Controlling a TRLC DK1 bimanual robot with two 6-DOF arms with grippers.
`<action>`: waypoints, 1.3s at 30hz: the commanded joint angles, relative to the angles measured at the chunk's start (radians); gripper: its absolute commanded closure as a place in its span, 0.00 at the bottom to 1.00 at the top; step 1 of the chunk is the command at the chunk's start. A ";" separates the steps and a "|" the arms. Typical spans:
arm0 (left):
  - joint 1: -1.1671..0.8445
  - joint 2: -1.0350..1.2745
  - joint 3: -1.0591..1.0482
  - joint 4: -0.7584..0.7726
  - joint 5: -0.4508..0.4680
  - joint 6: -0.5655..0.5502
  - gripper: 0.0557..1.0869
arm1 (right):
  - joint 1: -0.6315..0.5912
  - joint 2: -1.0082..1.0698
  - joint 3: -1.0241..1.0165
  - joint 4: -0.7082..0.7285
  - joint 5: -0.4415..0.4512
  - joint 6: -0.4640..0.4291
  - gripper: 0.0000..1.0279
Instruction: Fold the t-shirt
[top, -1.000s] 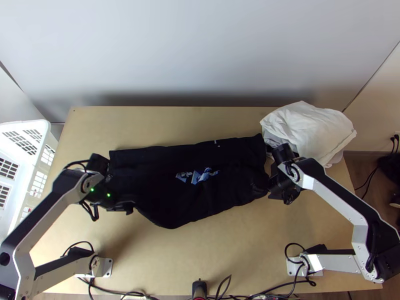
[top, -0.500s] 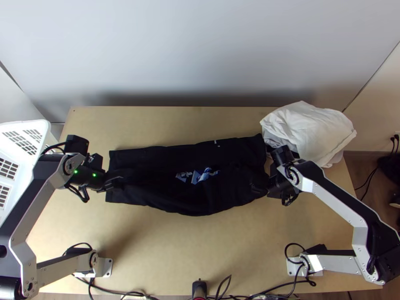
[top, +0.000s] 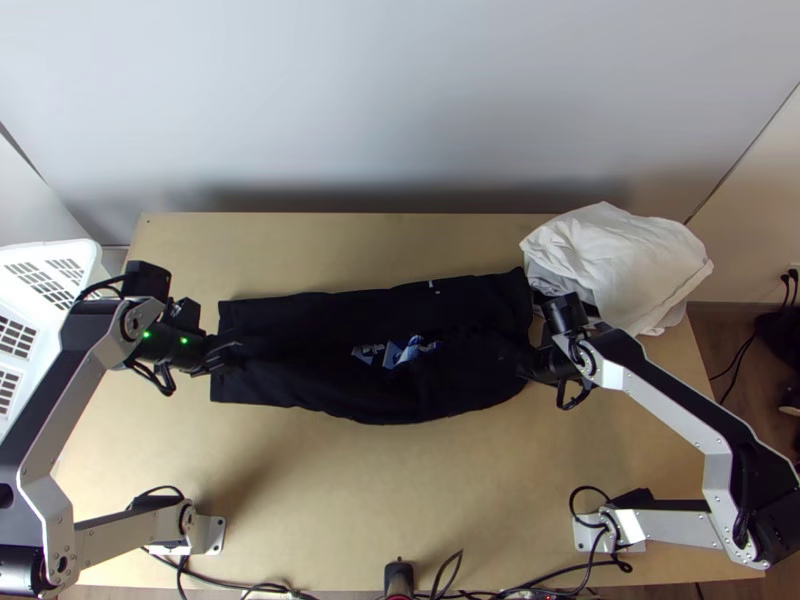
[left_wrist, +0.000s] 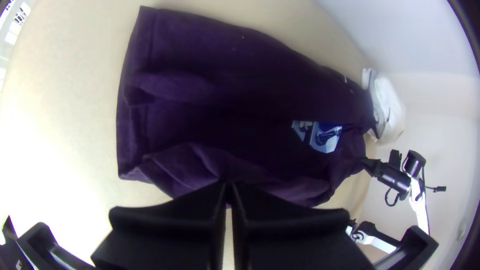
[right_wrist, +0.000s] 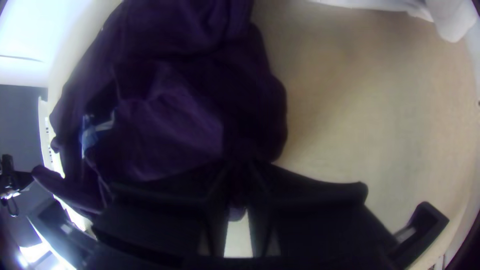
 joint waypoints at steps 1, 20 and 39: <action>0.041 0.008 0.039 0.000 0.016 -0.002 0.97 | -0.016 -0.011 0.004 0.026 0.045 0.008 0.97; 0.199 0.100 0.090 -0.006 0.054 0.032 0.97 | -0.052 -0.002 0.203 0.003 0.057 0.003 0.97; 0.239 0.151 0.082 0.054 0.054 -0.037 0.97 | 0.001 0.177 0.364 0.031 0.140 0.029 0.97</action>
